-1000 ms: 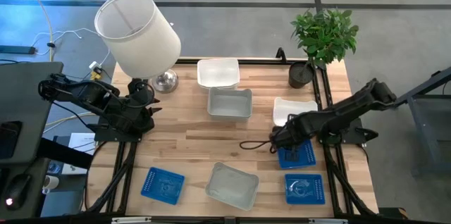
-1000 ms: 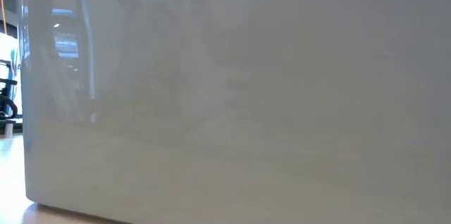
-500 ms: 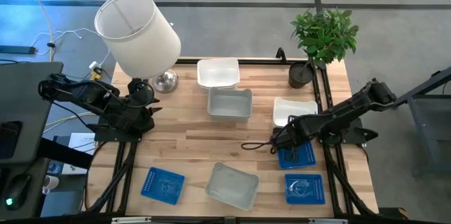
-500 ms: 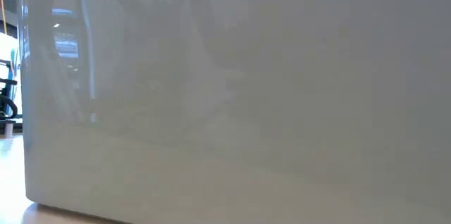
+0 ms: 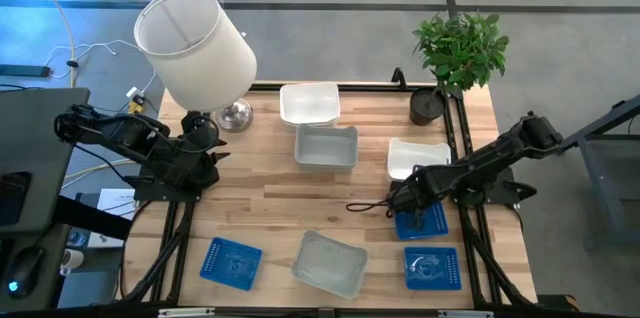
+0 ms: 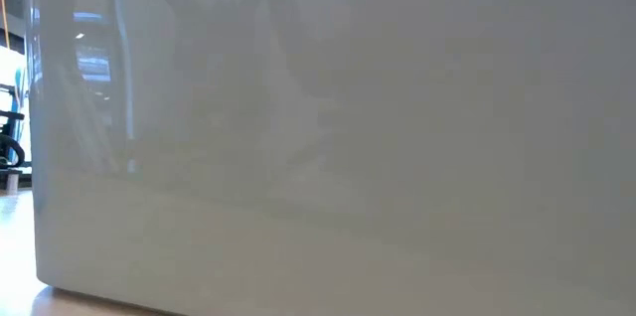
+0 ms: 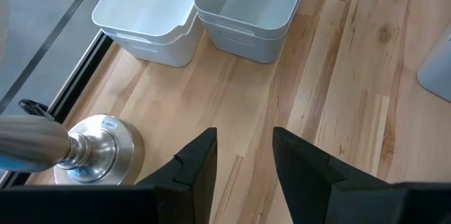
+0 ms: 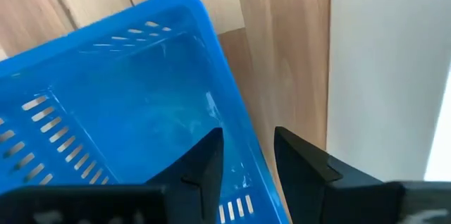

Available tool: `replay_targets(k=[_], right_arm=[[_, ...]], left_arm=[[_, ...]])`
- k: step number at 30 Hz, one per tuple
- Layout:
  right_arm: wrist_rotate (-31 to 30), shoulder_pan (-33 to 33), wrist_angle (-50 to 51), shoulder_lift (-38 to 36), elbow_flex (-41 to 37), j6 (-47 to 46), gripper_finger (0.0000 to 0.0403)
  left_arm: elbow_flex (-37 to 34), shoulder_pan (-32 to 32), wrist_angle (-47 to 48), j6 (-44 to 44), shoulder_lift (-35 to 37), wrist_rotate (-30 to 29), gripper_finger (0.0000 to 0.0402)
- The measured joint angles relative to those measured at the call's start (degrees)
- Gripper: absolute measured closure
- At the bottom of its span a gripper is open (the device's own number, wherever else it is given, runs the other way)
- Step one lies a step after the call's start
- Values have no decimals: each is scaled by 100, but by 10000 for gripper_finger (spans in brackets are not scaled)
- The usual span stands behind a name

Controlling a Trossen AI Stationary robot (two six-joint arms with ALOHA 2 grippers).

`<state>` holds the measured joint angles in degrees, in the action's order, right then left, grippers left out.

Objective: Stack baskets by color
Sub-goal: Stack the blue bin on top of the bottom right blue bin

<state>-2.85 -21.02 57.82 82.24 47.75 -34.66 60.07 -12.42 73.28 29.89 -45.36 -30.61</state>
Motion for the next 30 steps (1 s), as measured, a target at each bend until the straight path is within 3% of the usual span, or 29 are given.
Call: replay_targets(k=[6,14,22,30], right_arm=[[94,0,-46,2,-64,-121,304],[139,0,-35,0,-64,-111,396],[58,0,170,-2,30,-137,399],[-169,2,1191,-7,887,-93,400]], left_arm=[[0,0,0,0,0,0,275],[1,0,-2,1,0,-1,275],[1,1,-4,0,0,0,275],[0,1,-4,2,0,0,275]])
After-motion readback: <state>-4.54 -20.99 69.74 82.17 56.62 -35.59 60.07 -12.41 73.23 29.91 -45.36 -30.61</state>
